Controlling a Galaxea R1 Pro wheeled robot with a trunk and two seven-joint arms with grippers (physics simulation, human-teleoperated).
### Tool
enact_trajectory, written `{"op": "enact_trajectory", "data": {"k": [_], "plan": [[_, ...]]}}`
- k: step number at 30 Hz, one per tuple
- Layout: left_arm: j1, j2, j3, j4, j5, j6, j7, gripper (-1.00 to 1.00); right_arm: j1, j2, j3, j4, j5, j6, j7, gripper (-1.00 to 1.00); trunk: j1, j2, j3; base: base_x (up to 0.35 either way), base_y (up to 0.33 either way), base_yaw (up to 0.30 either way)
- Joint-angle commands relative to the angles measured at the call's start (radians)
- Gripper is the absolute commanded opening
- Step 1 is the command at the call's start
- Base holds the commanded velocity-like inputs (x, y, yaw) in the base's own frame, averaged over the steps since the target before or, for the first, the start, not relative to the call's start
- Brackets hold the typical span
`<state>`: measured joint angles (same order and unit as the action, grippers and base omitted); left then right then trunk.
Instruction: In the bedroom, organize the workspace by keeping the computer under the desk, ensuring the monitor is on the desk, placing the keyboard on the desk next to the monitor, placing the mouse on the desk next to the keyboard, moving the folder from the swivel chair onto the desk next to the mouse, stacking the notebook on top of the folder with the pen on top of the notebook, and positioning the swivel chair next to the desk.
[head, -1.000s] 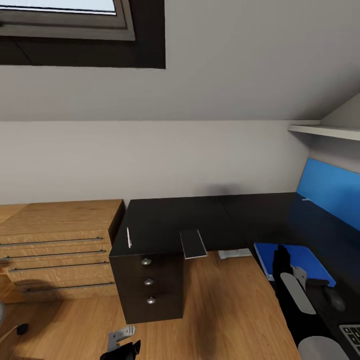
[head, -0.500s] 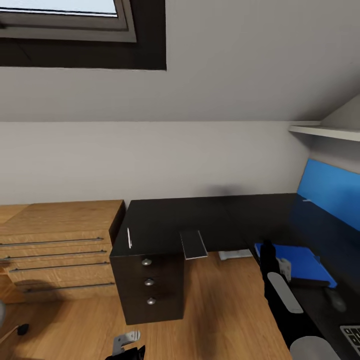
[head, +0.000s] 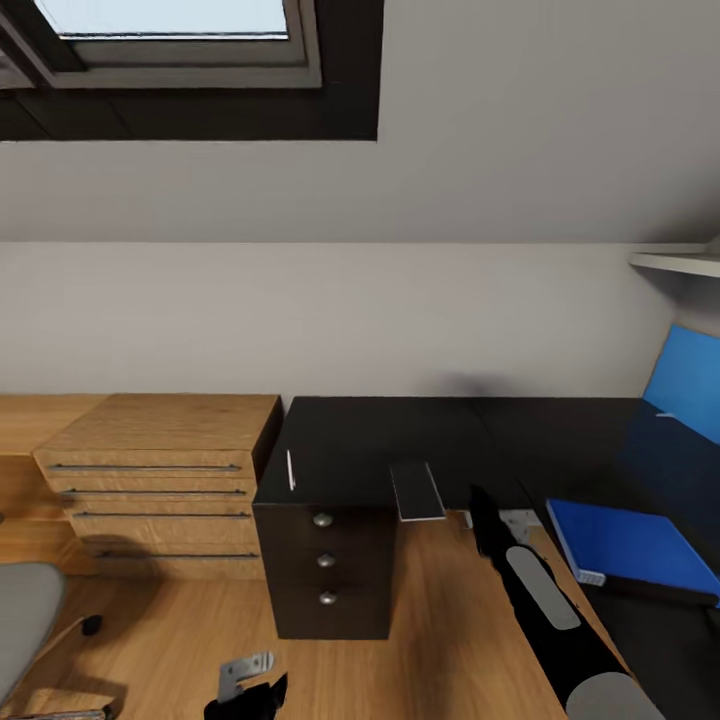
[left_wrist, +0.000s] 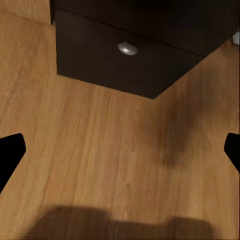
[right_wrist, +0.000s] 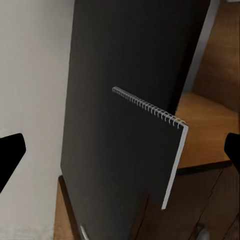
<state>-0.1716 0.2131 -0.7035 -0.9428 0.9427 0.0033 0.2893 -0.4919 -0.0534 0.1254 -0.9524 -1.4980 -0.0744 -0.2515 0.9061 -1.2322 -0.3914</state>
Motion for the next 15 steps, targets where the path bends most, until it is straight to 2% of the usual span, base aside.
{"op": "enact_trajectory", "data": {"k": [1, 2, 3, 6, 9, 15], "plan": [[0.017, 0.021, -0.004, -0.047, 0.006, -0.002, 0.009, 1.0, 0.0, -0.001, 0.005, -0.002, -0.01, 0.023, -0.009, 1.0, 0.0, -0.001, -0.001, 0.0, 0.0, 0.24], [0.034, 0.043, -0.004, -0.091, 0.01, -0.003, 0.01, 1.0, 0.0, -0.001, 0.007, -0.002, -0.011, 0.045, -0.012, 1.0, 0.0, -0.001, -0.001, 0.0, 0.0, 0.238], [0.056, 0.074, -0.004, -0.156, 0.03, -0.004, 0.01, 1.0, 0.0, -0.001, 0.009, -0.002, -0.012, 0.065, -0.014, 1.0, 0.004, -0.008, -0.004, 0.0, 0.0, 0.191], [0.079, 0.119, -0.004, -0.231, 0.117, -0.005, 0.015, 1.0, 0.0, 0.006, 0.01, -0.003, -0.014, 0.074, -0.008, 1.0, 0.015, -0.029, -0.014, 0.0, 0.0, 0.087], [0.086, 0.134, -0.005, -0.255, 0.161, -0.007, 0.019, 1.0, 0.0, 0.016, 0.007, -0.006, -0.012, 0.068, -0.001, 1.0, 0.027, -0.05, -0.023, 0.0, 0.0, 0.022], [0.087, 0.137, -0.008, -0.261, 0.172, -0.008, 0.023, 1.0, 0.0, 0.015, 0.005, -0.006, -0.007, 0.064, 0.021, 1.0, 0.05, -0.092, -0.042, 0.0, 0.0, 0.002]]}}
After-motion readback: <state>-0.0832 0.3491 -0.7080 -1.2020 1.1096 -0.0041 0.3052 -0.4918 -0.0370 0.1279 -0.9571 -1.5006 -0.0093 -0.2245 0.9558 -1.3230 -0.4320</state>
